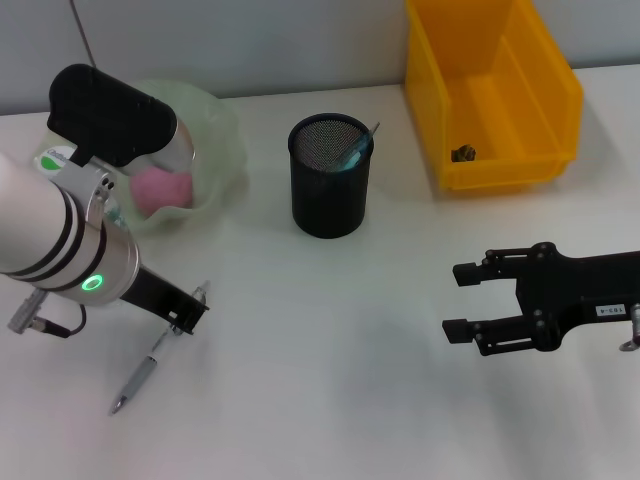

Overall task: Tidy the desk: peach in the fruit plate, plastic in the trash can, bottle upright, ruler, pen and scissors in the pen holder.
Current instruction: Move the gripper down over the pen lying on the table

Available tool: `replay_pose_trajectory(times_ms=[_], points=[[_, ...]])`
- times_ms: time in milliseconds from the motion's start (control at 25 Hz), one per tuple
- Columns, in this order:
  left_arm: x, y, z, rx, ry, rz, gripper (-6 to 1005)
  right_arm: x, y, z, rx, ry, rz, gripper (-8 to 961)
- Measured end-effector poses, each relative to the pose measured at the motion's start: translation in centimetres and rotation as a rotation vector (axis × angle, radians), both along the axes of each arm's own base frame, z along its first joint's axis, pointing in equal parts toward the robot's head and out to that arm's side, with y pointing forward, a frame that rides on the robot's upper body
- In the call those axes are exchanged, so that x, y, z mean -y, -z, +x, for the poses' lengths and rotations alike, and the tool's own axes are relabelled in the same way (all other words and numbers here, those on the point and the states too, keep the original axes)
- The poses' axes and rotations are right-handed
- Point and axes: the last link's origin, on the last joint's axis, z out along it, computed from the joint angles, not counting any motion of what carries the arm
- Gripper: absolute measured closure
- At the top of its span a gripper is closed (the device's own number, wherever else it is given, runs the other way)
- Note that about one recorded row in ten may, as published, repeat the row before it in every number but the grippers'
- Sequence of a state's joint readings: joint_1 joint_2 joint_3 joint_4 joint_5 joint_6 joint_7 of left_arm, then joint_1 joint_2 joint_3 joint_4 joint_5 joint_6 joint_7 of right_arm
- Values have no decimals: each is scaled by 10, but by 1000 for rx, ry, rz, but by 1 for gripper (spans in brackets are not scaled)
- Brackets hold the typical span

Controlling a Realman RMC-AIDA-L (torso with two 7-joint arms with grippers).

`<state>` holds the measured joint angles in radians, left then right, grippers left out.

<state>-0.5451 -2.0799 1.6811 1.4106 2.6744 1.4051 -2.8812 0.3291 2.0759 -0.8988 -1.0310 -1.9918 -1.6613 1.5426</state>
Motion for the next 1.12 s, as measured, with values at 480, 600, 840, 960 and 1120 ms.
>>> replay_pose_trajectory(times_ms=[480,600,840,960,1120], points=[[0,-1,-11,-21,-25,12,751,-1,0,-1,-1,-2,0,191],[0,1,-18,-34,-50,2,683,-1,0,-1,-1,-2,0,191],[-1,5,-21,-49,-59,-11,646,-1,0,-2,-1,-5,1,191],[-2,5,-22,-51,-62,-10,647,-1,0,-2,-1,-5,1,191],[-5,7,-26,-56,-72,-10,650,-1,0,-2,0,-6,0,191]])
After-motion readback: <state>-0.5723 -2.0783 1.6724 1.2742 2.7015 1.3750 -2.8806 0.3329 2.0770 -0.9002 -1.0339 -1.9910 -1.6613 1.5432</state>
